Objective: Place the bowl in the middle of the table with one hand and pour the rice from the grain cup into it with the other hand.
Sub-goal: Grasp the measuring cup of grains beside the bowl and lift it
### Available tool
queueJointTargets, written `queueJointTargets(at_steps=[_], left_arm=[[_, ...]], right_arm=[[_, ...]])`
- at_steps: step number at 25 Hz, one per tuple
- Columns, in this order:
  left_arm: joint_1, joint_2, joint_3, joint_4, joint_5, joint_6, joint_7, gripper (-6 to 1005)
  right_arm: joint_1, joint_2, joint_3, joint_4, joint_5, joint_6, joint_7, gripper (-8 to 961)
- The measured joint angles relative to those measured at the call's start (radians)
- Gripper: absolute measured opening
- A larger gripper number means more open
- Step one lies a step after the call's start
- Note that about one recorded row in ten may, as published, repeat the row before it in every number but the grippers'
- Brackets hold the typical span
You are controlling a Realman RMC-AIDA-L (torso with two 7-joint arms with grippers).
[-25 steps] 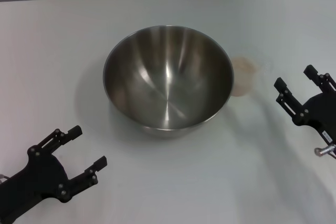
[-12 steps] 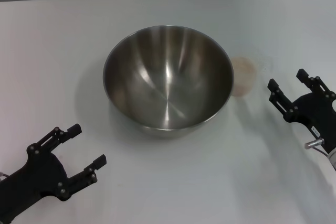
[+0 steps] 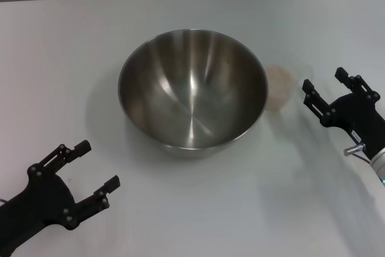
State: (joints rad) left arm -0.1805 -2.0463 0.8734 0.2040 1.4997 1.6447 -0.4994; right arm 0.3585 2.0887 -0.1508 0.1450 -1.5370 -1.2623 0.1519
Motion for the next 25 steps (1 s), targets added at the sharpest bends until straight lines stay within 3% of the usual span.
queueJointTargets(at_steps=[25], left_arm=[[0.002,-0.008,-0.009,0.002,-0.004,0.019,-0.013,819]], right_arm=[[0.098,-0.002,0.060,-0.016,0.000,0.133,0.000,716]])
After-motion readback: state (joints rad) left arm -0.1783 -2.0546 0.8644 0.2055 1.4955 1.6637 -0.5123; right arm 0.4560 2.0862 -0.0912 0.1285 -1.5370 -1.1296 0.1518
